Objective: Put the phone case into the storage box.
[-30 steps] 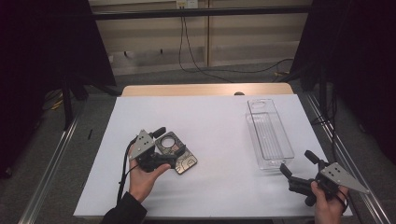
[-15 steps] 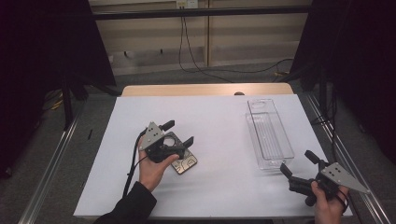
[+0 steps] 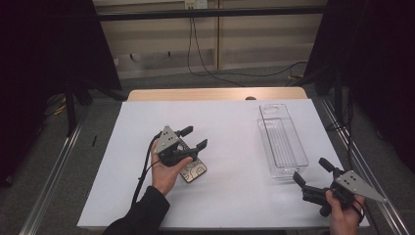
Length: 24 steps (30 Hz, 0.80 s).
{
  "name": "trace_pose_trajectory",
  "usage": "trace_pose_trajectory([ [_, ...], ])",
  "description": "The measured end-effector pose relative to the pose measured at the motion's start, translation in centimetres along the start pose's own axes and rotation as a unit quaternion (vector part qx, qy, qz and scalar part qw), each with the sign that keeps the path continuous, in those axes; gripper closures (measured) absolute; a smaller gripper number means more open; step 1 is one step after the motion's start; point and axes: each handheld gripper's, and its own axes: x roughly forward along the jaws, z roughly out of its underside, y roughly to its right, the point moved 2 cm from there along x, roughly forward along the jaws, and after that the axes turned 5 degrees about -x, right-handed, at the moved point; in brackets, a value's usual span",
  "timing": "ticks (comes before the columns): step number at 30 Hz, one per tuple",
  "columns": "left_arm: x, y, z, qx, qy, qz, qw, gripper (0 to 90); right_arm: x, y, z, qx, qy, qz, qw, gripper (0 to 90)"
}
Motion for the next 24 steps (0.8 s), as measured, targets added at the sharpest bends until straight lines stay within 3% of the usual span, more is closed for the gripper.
trace_pose_trajectory([
  [3,0.09,-0.37,0.4,-0.022,-0.005,0.005,0.9997,44.1,-0.04,-0.02,0.01,-0.002,-0.001,-0.001,1.0,0.0],
  [7,-0.08,-0.72,0.4,-0.019,-0.008,0.013,0.9997,54.3,-0.05,0.02,0.02,-0.001,-0.001,-0.001,1.0,0.0],
  [8,-0.14,-0.73,0.38,-0.018,-0.005,0.015,0.9997,61.7,-0.04,0.02,0.03,0.002,-0.002,0.0,1.0,0.0],
  [13,-0.12,-0.67,0.34,-0.026,-0.009,0.028,0.9992,65.2,-0.02,-0.01,0.03,-0.001,-0.001,0.0,1.0,0.0],
  [18,-0.11,-0.66,0.34,-0.034,-0.013,0.038,0.9986,78.2,-0.05,0.01,0.03,0.002,-0.001,0.001,1.0,0.0],
  [20,-0.03,-0.7,0.3,-0.027,-0.02,0.037,0.9987,81.4,-0.05,0.01,0.04,0.001,-0.002,0.0,1.0,0.0],
  [22,0.02,-0.76,0.28,-0.035,-0.023,0.046,0.9981,82.1,-0.03,0.0,0.04,0.001,-0.001,0.001,1.0,0.0],
  [24,-0.02,-0.85,0.21,-0.032,-0.031,0.042,0.9981,89.5,-0.05,0.0,0.03,0.002,-0.001,0.001,1.0,0.0],
])
